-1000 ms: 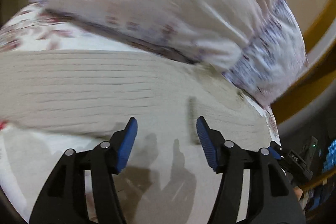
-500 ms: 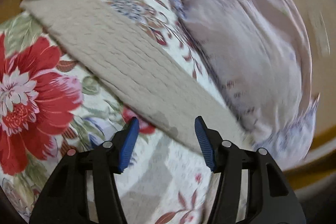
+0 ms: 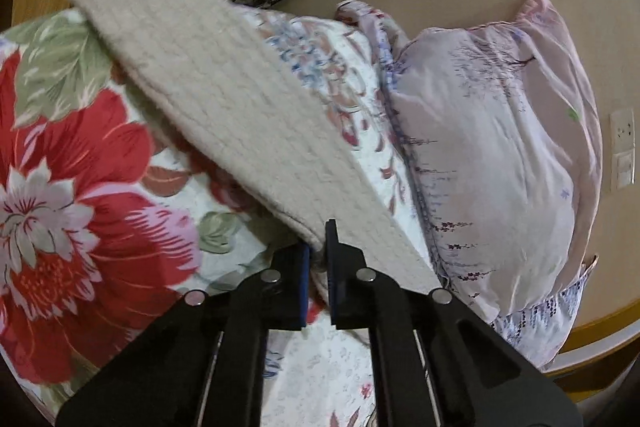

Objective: Fold small clothes

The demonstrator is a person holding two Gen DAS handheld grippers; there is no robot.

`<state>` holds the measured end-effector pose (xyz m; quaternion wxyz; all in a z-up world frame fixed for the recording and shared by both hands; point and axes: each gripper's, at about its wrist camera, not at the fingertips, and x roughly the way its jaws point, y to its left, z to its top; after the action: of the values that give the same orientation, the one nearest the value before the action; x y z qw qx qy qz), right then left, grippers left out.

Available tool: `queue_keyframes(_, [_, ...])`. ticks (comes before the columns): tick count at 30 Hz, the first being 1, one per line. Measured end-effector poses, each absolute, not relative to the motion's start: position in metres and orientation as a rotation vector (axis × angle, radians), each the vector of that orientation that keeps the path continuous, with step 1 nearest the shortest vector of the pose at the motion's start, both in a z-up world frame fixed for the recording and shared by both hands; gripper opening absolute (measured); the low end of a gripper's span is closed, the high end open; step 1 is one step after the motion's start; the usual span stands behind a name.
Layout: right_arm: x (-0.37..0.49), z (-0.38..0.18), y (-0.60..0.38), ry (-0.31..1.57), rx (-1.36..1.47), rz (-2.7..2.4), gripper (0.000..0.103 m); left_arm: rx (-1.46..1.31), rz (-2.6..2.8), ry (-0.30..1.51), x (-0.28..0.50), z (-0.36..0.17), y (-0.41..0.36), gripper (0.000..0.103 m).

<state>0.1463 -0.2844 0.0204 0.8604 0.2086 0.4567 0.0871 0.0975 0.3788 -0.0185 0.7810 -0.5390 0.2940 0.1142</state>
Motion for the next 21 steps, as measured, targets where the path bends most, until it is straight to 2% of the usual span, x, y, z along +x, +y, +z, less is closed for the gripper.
queue_keyframes(7, [0.144, 0.024, -0.288, 0.955, 0.458, 0.2, 0.071, -1.004, 0.141, 0.54, 0.116, 0.04, 0.334, 0.005])
queue_keyframes(14, [0.136, 0.031, -0.288, 0.925, 0.452, 0.225, 0.071, -0.773, -0.156, 0.522, 0.157, 0.09, 0.211, 0.005])
queue_keyframes(21, [0.126, 0.043, -0.295, 0.876, 0.41, 0.217, 0.071, -0.582, -0.403, 0.685, 0.196, 0.069, 0.067, 0.005])
